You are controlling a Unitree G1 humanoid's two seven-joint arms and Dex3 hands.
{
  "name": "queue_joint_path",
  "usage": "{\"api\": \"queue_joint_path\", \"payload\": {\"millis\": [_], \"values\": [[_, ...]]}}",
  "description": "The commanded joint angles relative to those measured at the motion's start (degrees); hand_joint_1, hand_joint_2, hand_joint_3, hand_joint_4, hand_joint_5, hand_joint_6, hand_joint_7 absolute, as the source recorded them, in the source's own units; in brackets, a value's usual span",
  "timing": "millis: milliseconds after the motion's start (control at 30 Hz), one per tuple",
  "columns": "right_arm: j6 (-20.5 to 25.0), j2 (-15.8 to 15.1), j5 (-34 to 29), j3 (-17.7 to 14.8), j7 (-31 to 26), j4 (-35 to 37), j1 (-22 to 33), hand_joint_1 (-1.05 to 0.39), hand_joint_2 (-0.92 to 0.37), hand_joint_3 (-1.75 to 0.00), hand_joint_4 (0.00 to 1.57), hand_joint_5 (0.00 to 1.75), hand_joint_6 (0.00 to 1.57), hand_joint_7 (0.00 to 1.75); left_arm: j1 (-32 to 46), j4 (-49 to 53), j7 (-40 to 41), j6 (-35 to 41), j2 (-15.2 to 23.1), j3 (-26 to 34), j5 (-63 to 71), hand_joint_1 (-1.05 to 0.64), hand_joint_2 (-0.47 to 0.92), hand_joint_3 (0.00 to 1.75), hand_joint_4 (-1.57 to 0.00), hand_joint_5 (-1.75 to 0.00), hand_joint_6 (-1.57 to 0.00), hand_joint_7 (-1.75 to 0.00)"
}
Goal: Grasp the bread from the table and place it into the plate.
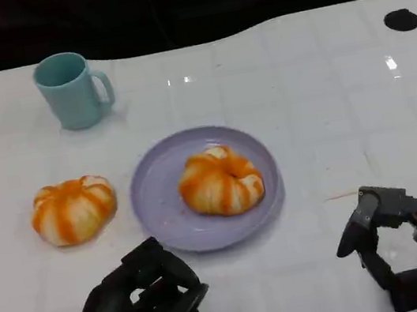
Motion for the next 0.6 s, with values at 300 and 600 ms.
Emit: {"api": "queue_joint_path", "payload": {"millis": [300, 600], "values": [[0.24, 0.84, -2.19, -1.42, -3.46, 3.63, -1.5, -0.22, -0.45, -1.2, 0.82, 1.75, 0.73, 1.43, -0.54, 2.19, -1.11, -4.04, 1.72, 0.98, 1.45, -0.58, 0.92, 0.24, -0.67, -1.75, -0.56, -1.61], [-0.64, 0.88, -3.11, -1.06, -4.03, 4.52, -1.94, -0.2, -0.4, -1.24, 0.86, 1.75, 0.76, 1.44, -0.4, 2.37, -1.35, -4.35, 1.78, 1.24, 1.66, -0.59, 0.92, 0.24, -0.66, -1.75, -0.56, -1.61]]}}
